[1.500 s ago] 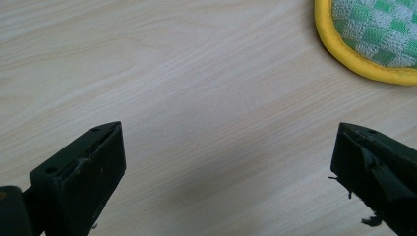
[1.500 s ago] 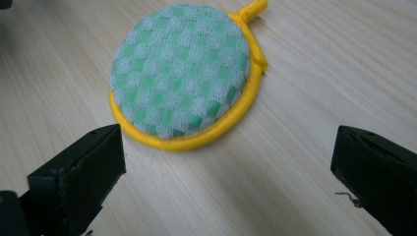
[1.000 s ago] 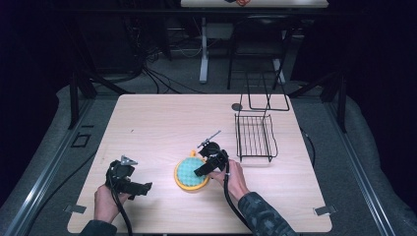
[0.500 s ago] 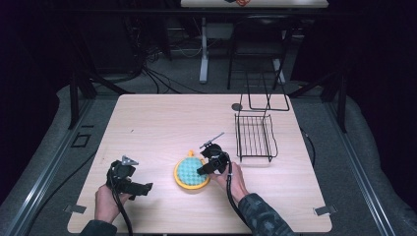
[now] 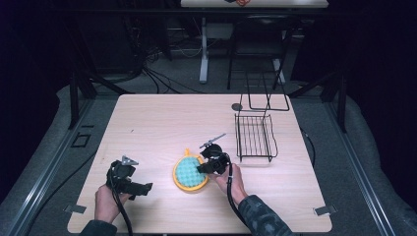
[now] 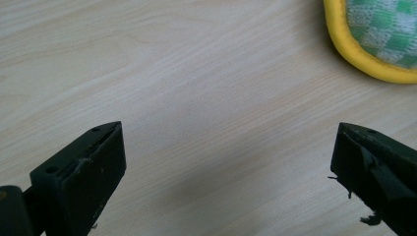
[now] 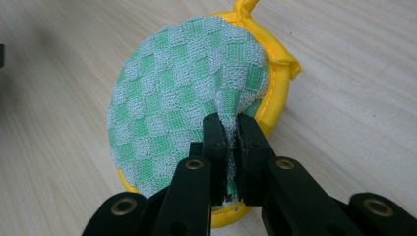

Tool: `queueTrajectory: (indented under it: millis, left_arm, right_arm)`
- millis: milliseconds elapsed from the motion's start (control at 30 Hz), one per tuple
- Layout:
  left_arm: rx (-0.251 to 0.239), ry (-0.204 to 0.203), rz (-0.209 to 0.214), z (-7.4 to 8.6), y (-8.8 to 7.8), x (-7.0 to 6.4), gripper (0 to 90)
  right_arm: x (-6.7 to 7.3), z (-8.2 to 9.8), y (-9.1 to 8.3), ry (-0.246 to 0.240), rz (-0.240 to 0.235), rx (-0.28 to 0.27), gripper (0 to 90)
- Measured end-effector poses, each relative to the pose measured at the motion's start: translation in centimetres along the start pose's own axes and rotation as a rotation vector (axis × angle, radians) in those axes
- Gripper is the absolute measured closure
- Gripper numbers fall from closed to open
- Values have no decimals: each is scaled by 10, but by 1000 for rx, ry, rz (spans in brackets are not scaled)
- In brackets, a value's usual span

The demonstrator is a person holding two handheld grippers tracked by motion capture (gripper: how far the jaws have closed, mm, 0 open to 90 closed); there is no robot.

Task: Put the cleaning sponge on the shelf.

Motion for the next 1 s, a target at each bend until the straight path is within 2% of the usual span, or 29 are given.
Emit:
queueTrajectory:
  millis: [67, 100, 133, 333, 1000]
  left_arm:
    - [0, -2, 0, 0, 0, -1, 3]
    - [0, -2, 0, 0, 0, -1, 2]
    - [0, -1, 0, 0, 0, -1, 3]
    - [2, -3, 2, 0, 1, 0, 3]
    - [-3, -3, 0, 0, 0, 0, 3]
  right_arm:
    - [5, -5, -11, -14, 5, -29, 853]
    - [5, -5, -11, -14, 5, -29, 853]
    - [7, -7, -17, -33, 10, -37, 853]
    - [11, -9, -31, -73, 19, -67, 852]
    - [18, -12, -69, -127, 40, -113, 851]
Point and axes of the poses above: each handheld gripper's, and its own axes: y roughly forward along the jaws, z roughly out of its underside, x roughly to its left, the point moved 4 cm from there along y, roughly forward along the jaws, and after that the axes turned 12 degrees about -y, right-handed, at the moved point
